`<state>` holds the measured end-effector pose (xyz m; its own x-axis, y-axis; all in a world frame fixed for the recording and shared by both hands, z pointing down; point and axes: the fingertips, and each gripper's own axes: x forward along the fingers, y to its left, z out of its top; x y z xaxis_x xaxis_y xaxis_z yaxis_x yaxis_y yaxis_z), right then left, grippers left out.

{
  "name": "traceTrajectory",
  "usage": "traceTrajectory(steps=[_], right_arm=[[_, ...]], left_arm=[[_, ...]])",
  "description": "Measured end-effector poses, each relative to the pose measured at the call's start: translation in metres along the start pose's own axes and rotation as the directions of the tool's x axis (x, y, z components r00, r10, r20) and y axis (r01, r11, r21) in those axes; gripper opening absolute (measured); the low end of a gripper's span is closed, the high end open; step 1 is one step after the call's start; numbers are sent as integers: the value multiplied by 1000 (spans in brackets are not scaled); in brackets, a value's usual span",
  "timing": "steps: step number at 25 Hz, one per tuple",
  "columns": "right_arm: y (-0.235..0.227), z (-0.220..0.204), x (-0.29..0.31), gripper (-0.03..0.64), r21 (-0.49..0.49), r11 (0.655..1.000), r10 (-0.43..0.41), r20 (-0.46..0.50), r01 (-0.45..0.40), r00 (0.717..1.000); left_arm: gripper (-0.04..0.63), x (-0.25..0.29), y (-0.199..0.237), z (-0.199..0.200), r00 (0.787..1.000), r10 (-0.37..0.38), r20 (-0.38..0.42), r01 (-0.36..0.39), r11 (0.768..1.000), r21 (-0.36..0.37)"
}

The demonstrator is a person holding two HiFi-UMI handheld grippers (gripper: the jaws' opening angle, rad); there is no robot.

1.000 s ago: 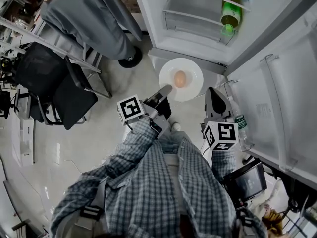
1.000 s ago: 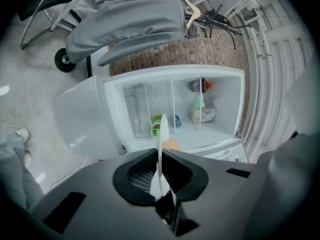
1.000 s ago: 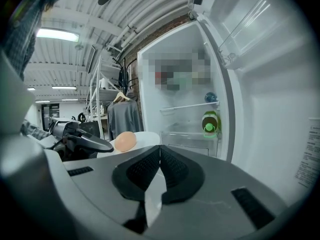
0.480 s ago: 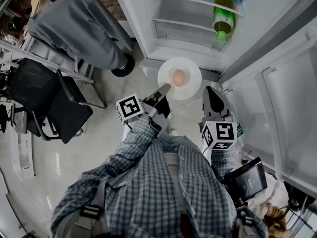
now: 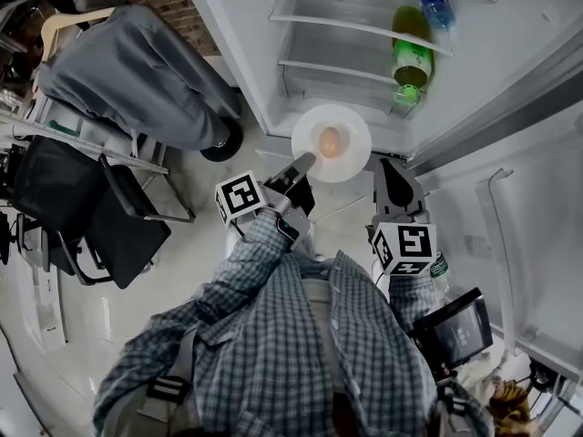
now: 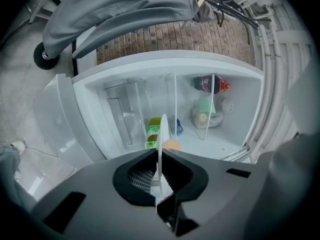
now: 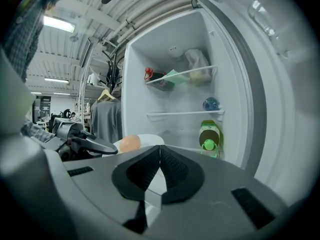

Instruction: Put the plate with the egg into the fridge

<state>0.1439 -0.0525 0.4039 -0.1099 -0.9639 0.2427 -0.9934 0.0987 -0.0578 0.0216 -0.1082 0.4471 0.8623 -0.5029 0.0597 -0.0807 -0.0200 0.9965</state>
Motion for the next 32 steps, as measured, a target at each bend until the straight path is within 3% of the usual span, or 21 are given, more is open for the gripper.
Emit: traceTrajectory(steps=[13,22,32], right_arm=[[7,11,55,6,-23,999,-43,-19,43,999],[-9,14,74,8,-21,998,-66,-31,66,997],[-29,19,96,8,-54,998,-30,-49,27,998]], left_arm=[[26,29,18,54,998,27,-51,-27,1000,1],[26,57,28,61,995,50,-89,-49,999,20],[26,93,33,77,997,67,-38,-66,998,17]])
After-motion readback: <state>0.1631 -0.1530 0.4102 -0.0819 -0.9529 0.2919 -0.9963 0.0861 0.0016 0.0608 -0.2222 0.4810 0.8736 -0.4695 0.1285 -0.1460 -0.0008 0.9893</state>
